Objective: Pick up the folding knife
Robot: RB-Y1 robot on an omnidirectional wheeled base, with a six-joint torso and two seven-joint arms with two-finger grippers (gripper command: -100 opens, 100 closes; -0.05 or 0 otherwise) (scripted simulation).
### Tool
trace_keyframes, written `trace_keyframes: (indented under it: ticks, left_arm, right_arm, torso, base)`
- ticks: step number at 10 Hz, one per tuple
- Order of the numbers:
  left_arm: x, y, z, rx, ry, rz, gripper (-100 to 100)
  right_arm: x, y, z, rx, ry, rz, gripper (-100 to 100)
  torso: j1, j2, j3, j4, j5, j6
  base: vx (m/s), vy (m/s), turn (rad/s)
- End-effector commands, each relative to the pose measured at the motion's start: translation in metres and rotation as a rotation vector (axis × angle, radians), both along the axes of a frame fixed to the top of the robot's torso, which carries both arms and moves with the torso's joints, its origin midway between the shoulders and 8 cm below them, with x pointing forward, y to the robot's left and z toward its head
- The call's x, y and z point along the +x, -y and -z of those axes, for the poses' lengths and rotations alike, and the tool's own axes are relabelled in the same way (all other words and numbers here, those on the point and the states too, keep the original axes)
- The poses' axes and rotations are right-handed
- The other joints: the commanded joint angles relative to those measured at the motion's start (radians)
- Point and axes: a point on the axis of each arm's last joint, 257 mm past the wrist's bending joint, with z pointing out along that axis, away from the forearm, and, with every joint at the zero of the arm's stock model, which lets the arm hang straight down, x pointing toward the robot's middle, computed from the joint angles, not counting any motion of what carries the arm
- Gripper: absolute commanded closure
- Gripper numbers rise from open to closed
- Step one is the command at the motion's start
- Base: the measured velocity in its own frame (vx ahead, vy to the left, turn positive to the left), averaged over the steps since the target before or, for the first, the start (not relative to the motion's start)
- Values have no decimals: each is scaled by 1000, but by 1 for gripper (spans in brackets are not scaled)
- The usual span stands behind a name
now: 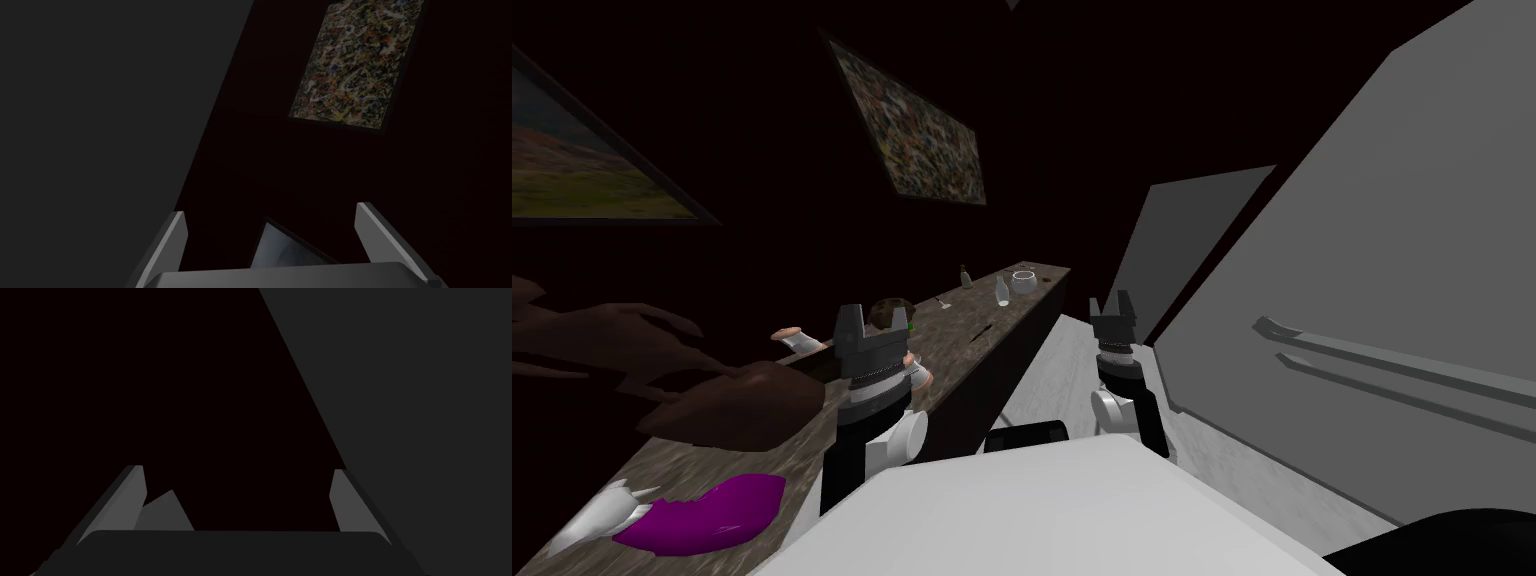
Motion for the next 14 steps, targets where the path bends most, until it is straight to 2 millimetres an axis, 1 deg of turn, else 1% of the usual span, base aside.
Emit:
trace_keyframes:
  ticks: [1,3,7,8,9,10,13,14]
  left_arm:
    - [6,2,2,20,-21,24,-100]
    - [17,2,6,30,-64,60,-100]
    - [41,-4,14,-2,-144,117,-100]
    - [43,-4,16,-3,-151,117,-100]
    - [50,-7,17,-23,-173,137,-100]
    - [52,-7,20,-26,-185,136,-100]
    - [69,-14,24,-79,-233,179,-100]
    - [73,-15,29,-85,-260,176,-100]
  right_arm:
    - [0,0,0,0,0,0,0]
    - [0,0,0,0,0,0,0]
    - [0,0,0,0,0,0,0]
    - [0,0,0,0,0,0,0]
    - [0,0,0,0,0,0,0]
    - [0,0,0,0,0,0,0]
    - [0,0,0,0,0,0,0]
    - [0,0,0,0,0,0,0]
  torso:
    - [0,0,0,0,0,0]
    - [0,-1,0,0,0,0]
    - [0,-1,-1,0,0,0]
    - [0,-1,-1,0,0,0]
    - [0,-1,0,0,0,0]
    - [0,-1,0,0,0,0]
    - [0,-1,0,0,0,0]
    - [0,-1,-1,0,0,0]
  base:
    - [0,0,0]
    - [9,-8,-1]
    - [13,-9,-4]
    - [8,-5,-5]
    - [9,-7,-5]
    - [9,-5,-4]
    - [9,-7,-6]
    - [14,-6,-5]
